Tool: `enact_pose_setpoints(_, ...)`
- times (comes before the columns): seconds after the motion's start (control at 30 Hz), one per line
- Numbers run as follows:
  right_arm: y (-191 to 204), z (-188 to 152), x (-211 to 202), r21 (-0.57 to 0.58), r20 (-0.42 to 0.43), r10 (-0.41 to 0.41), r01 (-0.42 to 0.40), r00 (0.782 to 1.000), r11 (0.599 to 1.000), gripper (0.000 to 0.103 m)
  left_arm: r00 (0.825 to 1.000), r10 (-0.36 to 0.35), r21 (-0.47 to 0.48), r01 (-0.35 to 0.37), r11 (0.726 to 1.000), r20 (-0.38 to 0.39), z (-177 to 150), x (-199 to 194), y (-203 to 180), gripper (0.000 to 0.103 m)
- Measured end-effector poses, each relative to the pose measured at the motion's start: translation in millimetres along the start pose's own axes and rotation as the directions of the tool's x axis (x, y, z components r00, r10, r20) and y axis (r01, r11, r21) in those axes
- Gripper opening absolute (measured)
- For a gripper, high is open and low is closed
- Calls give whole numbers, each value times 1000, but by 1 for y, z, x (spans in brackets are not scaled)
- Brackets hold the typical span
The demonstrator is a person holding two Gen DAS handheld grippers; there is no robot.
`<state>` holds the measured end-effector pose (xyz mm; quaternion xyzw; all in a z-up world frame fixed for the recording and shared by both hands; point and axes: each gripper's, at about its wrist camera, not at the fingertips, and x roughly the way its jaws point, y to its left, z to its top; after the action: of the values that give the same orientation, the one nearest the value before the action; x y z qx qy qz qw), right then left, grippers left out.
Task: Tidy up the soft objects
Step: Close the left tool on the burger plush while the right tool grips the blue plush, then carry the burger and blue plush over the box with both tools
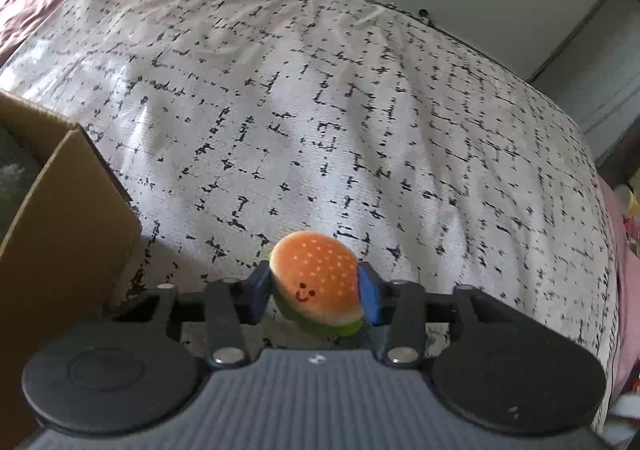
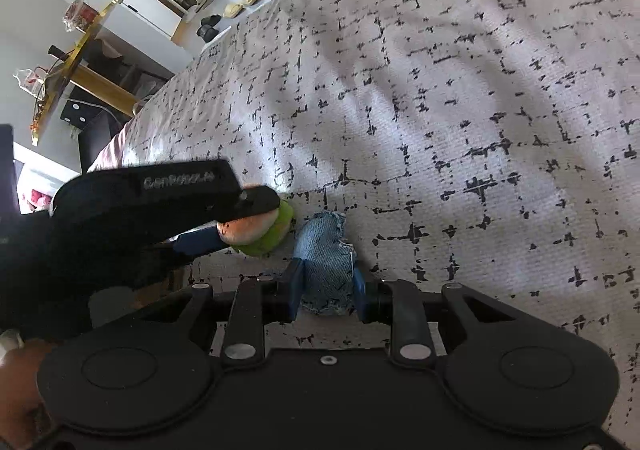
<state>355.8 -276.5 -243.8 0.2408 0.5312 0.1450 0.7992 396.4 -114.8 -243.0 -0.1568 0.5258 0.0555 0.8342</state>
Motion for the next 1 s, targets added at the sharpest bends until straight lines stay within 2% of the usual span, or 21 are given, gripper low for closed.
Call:
enact_pose_setpoints(0.1, 1, 1, -6, -1, 18, 7, -7, 1000, 1000, 26, 999, 4, 7, -4, 1000, 47, -3, -18, 3, 43)
enact_pose_setpoints(0.57, 21, -7, -41, -58, 104, 56, -50, 993, 997, 26, 990, -17, 4, 17, 1000, 143, -15, -87, 14, 43)
enact_pose_setpoints(1.0, 41, -17, -83, -127, 222, 114, -87, 968, 988, 26, 975, -30, -12, 34, 999, 220, -27, -153, 36, 43)
